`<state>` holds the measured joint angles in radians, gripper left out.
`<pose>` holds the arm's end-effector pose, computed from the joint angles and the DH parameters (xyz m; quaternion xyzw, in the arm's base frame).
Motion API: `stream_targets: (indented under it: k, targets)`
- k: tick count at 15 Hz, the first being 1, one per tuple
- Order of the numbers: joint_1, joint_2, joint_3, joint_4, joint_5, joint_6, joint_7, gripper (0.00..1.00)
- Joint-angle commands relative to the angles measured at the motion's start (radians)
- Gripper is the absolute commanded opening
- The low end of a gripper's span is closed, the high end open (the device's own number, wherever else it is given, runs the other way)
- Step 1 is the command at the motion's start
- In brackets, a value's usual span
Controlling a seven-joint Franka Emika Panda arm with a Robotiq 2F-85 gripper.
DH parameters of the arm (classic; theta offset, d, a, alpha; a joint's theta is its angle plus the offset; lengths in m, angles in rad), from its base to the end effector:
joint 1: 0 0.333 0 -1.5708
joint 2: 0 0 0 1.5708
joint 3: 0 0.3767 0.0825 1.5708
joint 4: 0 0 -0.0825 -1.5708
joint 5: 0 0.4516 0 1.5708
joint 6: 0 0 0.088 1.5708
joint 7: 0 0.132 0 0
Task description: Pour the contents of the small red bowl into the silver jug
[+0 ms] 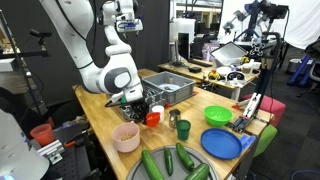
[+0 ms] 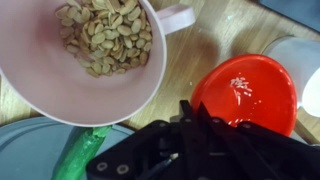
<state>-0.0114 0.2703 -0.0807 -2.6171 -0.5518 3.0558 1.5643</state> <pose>0.4729 -0.0063 0.1390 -0.8471 0.5226 -0.0960 0.0109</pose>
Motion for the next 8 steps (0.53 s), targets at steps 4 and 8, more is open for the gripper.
stream_targets:
  k: [4, 8]
  targets:
    - [0.002, 0.161, -0.034, 0.098, -0.018, 0.133, -0.007, 0.02]
    - [-0.016, 0.202, -0.028, 0.108, -0.013, 0.159, -0.019, 0.02]
